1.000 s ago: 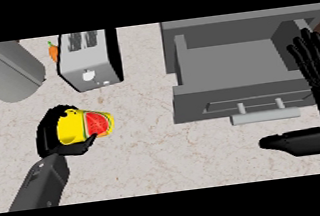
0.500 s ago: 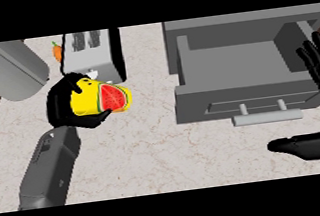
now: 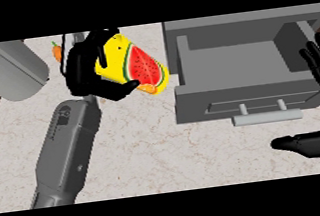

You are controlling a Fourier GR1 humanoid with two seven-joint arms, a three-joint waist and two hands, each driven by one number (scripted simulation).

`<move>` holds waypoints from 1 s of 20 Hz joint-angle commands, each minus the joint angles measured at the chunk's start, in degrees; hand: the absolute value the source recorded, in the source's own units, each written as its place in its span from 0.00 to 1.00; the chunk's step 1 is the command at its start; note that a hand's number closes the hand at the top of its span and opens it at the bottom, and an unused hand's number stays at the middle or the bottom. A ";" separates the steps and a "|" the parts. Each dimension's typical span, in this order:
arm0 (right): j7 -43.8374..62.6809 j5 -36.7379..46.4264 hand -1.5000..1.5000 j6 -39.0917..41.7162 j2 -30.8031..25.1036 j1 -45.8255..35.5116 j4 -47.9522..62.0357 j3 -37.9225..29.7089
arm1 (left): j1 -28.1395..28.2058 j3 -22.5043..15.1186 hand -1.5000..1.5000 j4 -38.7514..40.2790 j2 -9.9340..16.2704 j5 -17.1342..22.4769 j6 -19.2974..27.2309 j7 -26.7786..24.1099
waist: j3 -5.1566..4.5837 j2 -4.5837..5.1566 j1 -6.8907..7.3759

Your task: Pick up the cup, place it into the drawer and close the drawer

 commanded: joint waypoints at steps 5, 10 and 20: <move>-1.49 -0.41 0.00 1.64 -0.35 3.45 -2.64 -0.56 | -8.99 -5.37 1.00 -4.76 -1.18 -1.68 9.15 12.51 | -0.04 0.19 -0.65; -3.01 0.06 0.00 1.04 0.46 1.80 -0.28 -0.49 | -16.08 -9.79 1.00 1.68 -1.21 1.17 15.51 14.85 | -0.04 0.33 -0.98; 0.09 -1.62 0.00 2.41 -1.79 -2.01 0.85 -1.45 | -27.02 -17.70 1.00 19.18 -1.22 12.71 23.69 13.35 | -0.03 0.63 -2.34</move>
